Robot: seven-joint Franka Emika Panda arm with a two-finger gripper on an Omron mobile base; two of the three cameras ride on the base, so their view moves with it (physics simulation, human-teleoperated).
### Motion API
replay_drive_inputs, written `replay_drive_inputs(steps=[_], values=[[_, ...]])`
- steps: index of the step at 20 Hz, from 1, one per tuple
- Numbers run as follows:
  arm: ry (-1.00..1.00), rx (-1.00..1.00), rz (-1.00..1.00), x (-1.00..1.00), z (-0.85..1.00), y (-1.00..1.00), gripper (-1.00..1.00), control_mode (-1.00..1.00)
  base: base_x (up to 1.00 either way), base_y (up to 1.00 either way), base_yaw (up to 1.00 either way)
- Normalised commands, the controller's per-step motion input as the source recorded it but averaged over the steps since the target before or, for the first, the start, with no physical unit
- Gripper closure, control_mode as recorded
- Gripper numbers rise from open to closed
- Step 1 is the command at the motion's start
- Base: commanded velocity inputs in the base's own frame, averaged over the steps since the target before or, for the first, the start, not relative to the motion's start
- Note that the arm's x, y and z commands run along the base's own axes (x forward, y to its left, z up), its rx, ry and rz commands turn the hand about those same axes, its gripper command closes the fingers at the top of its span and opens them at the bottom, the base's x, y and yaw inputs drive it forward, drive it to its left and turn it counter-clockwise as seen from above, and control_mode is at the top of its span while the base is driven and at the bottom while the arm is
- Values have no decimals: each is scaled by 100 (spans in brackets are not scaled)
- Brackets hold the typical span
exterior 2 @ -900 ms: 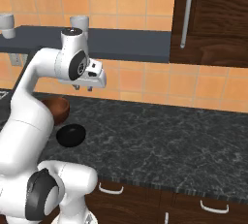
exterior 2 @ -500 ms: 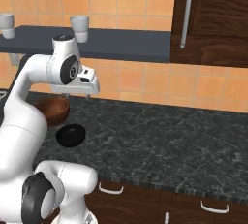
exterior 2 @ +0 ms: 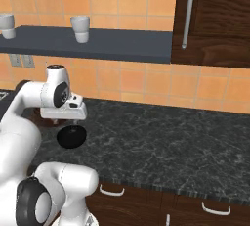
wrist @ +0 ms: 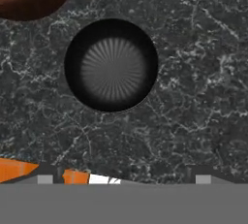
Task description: Pick up the bowls on the counter and stack them on top of one another in the open cabinet. Place the smaller bowl on top of the larger bowl.
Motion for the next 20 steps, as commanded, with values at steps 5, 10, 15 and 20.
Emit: replay_drive_inputs(steps=[5,10,15,20], values=[[17,-4,10,0,-86,79,-100,-100,0,0,0],[5,-9,10,8,-54,70,-100,-100,0,0,0],[1,-6,9,48,-44,30,-100,-100,0,0,0],[-3,-3,11,46,-24,0,-100,-100,0,0,0]])
